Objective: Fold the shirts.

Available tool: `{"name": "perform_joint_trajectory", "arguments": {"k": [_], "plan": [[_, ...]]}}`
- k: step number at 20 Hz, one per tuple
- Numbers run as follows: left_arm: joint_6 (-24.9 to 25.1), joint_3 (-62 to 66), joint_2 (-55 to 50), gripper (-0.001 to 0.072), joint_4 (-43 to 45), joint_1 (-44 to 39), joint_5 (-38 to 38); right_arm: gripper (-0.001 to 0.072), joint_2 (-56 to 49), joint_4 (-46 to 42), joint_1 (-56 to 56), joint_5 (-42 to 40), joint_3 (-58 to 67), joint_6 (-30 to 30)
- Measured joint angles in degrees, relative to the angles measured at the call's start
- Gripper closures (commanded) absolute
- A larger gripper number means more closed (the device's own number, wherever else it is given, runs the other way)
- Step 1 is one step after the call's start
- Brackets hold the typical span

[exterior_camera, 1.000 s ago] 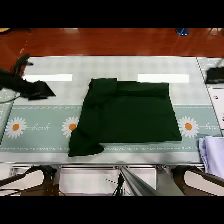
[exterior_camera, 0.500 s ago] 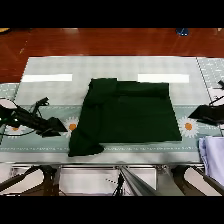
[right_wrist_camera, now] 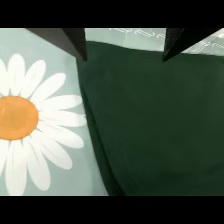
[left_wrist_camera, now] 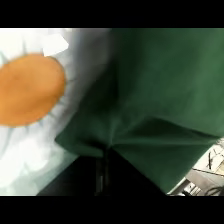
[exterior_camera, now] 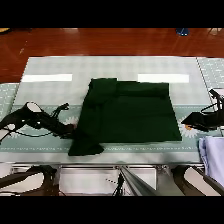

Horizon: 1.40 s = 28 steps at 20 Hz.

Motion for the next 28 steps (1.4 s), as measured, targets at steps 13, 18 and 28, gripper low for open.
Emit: {"name": "perform_joint_trajectory", "arguments": {"k": [13, 18, 28], "plan": [[2.08, -0.11, -0.98, 0.0682, -0.83, -0.92, -0.50, 0.0183, -2.97, 0.33, -4.00, -3.69, -10.58, -0.52], [2.29, 1.14, 0.66, 0.0683, -0.70, -0.87, -0.90, 0.0656, -3.85, 3.32, 2.80, -9.75, -13.60, 1.20], [-0.20, 28.35, 17.51, 0.0684, -0.94, 1.64, -3.63, 0.0693, 6.03, 7.39, 9.05, -7.02, 11.56, 1.79]]}}
